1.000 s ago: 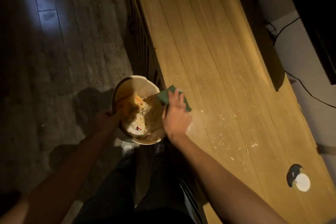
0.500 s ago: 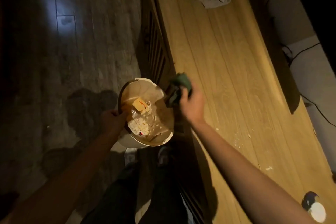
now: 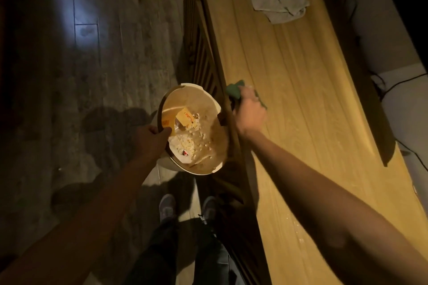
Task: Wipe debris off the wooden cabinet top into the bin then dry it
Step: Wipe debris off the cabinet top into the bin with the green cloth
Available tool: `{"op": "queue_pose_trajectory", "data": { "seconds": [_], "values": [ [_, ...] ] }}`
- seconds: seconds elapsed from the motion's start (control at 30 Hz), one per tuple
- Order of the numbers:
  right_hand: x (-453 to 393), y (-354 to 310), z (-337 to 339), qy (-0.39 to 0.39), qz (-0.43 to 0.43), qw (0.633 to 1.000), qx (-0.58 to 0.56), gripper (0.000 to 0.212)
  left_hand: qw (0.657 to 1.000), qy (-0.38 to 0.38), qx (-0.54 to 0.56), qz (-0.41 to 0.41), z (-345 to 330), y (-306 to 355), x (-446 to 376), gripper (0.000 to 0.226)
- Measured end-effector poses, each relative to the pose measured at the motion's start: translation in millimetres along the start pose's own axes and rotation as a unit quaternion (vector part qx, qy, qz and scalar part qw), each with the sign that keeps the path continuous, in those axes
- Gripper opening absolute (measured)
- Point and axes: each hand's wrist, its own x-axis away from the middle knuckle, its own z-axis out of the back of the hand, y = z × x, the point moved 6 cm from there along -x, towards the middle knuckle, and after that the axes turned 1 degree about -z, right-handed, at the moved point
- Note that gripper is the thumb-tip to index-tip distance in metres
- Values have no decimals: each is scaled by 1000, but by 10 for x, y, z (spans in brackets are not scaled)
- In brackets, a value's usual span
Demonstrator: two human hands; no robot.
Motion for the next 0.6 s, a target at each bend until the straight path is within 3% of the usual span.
{"op": "queue_pose_trajectory", "data": {
  "seconds": [0.07, 0.17, 0.23, 0.33, 0.5, 0.6],
  "values": [
    [325, -279, -238, -42, 36, 998, 28, 44, 1000, -2, 10, -1, 13, 56, 11, 26],
    [1025, -473, -821, -212, 20, 977, 33, 43, 1000, -10, 3, -9, 66, 35, 72, 30],
    [1480, -498, -1066, -272, -1, 962, -8, 49, 1000, -21, -4, -3, 115, -95, 111, 31],
    [1750, -495, -1120, -250, -11, 963, -97, 51, 999, -46, -22, -7, 166, -328, 203, 33],
    [1853, -337, -805, -140, -44, 961, -235, 38, 998, -59, -24, 6, 208, -563, 416, 29],
    [1938, -80, -634, -85, -110, 944, -299, 33, 997, -64, -19, 44, 273, -729, 539, 29]
  ]
}}
